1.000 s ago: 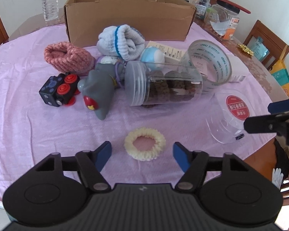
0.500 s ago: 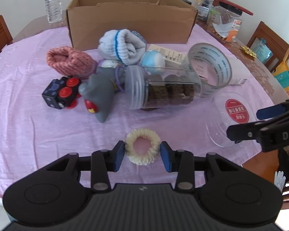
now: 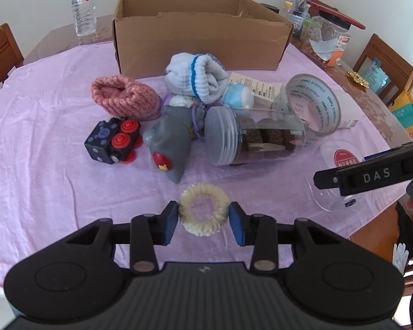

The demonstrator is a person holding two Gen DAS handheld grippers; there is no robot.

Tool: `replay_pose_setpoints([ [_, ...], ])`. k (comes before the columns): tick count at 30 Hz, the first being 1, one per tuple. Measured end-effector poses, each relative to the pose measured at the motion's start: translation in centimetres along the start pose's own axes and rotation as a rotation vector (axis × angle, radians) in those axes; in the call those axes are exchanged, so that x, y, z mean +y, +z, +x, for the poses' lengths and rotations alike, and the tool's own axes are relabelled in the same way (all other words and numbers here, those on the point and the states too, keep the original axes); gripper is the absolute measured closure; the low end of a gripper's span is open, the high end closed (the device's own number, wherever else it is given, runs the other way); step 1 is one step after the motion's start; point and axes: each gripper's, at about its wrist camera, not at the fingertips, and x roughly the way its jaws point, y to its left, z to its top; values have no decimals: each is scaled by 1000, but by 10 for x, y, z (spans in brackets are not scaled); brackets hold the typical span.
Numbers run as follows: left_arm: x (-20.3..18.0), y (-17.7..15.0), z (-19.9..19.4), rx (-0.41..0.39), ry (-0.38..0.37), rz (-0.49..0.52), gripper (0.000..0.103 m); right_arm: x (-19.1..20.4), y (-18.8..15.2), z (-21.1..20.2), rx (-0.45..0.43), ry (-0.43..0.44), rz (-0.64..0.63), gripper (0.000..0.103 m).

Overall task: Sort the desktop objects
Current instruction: 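Grasp the cream scrunchie with the left tool while the right tool grasps the clear red-label container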

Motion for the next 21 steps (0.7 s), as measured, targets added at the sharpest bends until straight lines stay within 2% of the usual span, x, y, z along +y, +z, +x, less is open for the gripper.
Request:
replay_pose_setpoints([
  [9, 8, 8, -5, -1, -56, 39, 64, 6, -3, 0, 0, -63, 23, 4],
  [12, 11, 8, -7, 6, -74, 60, 64, 9, -2, 4, 11, -77, 29, 9],
  [17, 14, 9, -13, 5, -98, 99, 64, 11, -4, 4, 22, -46, 44, 23],
  [21, 18, 10, -18, 2, -116, 118, 64, 15, -5, 1, 20, -49, 23, 24],
])
